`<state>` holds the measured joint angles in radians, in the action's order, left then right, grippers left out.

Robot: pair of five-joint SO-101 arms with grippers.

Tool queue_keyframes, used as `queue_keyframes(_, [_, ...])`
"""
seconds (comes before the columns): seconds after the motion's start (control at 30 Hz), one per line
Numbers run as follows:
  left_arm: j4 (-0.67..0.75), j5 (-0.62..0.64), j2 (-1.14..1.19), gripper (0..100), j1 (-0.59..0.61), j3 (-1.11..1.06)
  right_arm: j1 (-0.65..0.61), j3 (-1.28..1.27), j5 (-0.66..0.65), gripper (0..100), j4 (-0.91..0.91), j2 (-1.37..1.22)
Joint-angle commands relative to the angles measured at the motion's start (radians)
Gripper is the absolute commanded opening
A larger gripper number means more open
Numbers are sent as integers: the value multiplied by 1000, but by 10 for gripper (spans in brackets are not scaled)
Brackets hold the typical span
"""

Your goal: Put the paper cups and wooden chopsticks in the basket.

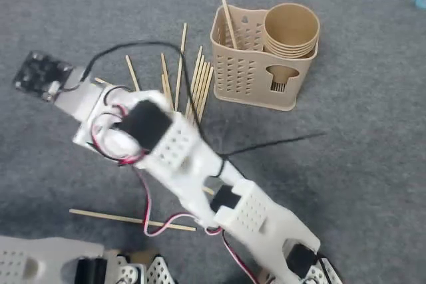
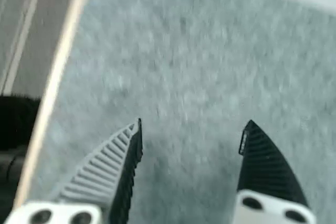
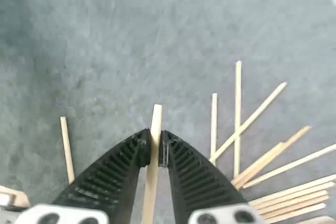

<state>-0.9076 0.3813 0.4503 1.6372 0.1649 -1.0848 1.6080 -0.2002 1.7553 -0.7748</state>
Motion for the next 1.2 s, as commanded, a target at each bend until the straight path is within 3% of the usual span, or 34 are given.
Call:
queue_keyframes(0.0, [-140,-8,-87,287,-83,22,39,66,14,6,38,216])
queue_keyframes(0.4, [-325,34,-546,286,-272,-153,44,46,14,6,44,665])
queue_keyframes(0.67, [-333,32,-1062,286,-448,-506,116,-374,14,6,36,992])
queue_keyframes(0.87, [-138,35,-1341,286,-577,-908,237,-644,8,6,-58,1144])
queue_keyframes(1.17, [166,35,-1726,286,-769,-1428,389,-827,17,6,-340,1168])
